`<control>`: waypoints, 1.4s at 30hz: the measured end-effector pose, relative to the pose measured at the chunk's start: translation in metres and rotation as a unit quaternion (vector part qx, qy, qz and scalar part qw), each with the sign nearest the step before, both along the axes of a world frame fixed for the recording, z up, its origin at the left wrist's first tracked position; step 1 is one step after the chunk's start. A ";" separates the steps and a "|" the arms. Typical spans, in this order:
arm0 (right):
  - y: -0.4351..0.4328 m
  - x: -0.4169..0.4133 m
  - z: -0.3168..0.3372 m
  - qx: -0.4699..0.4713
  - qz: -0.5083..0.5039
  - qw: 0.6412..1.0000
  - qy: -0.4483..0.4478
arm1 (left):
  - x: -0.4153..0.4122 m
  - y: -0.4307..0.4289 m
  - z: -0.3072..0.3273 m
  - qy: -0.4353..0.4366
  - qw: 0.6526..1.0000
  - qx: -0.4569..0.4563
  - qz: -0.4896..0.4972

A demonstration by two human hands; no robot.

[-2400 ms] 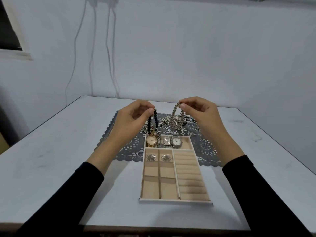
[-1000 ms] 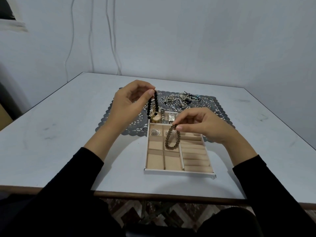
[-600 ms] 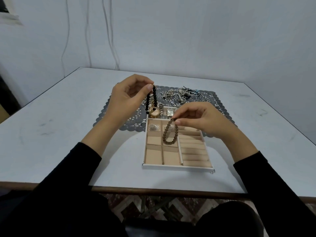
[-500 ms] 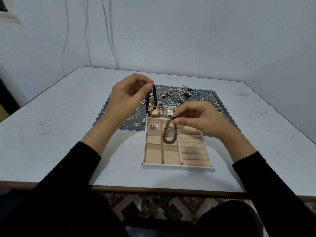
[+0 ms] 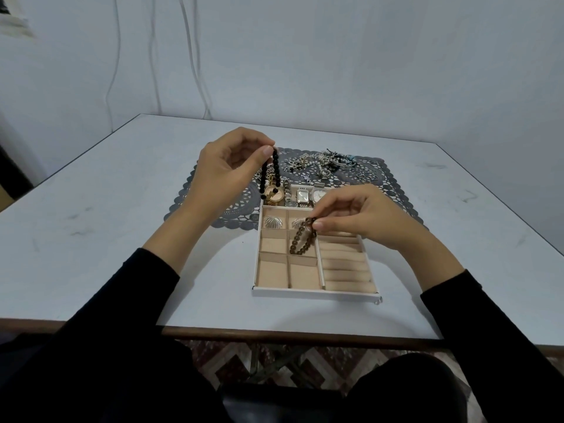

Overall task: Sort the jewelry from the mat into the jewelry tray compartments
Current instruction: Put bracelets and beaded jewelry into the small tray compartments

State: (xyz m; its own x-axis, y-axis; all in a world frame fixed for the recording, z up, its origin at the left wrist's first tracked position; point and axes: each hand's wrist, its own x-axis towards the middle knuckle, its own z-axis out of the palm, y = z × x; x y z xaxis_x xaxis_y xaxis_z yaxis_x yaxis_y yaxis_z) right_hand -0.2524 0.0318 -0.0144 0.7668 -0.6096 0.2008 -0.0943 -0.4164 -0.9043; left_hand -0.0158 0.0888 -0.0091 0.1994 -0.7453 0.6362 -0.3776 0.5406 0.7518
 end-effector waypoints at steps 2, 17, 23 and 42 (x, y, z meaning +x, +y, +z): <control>0.000 -0.002 0.000 -0.003 -0.001 1.000 0.014 | 0.000 0.000 0.000 0.001 1.000 0.001 0.000; -0.003 0.008 -0.008 -0.108 -0.049 0.991 0.055 | -0.001 -0.001 -0.001 -0.002 1.000 0.008 -0.005; 0.000 0.016 -0.011 -0.203 -0.066 0.972 0.095 | -0.001 -0.001 -0.001 0.000 1.000 0.011 -0.005; 0.009 0.016 -0.001 -0.208 -0.013 0.965 0.161 | 0.000 0.000 -0.001 -0.003 1.000 0.013 -0.007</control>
State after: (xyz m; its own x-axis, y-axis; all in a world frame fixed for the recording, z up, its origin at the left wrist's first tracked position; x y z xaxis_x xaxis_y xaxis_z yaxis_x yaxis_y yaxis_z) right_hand -0.2360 0.0404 -0.0151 0.8158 -0.5476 0.1861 -0.3573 -0.7303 -0.5822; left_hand -0.0153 0.0884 -0.0105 0.1852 -0.7638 0.6183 -0.3758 0.5263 0.7627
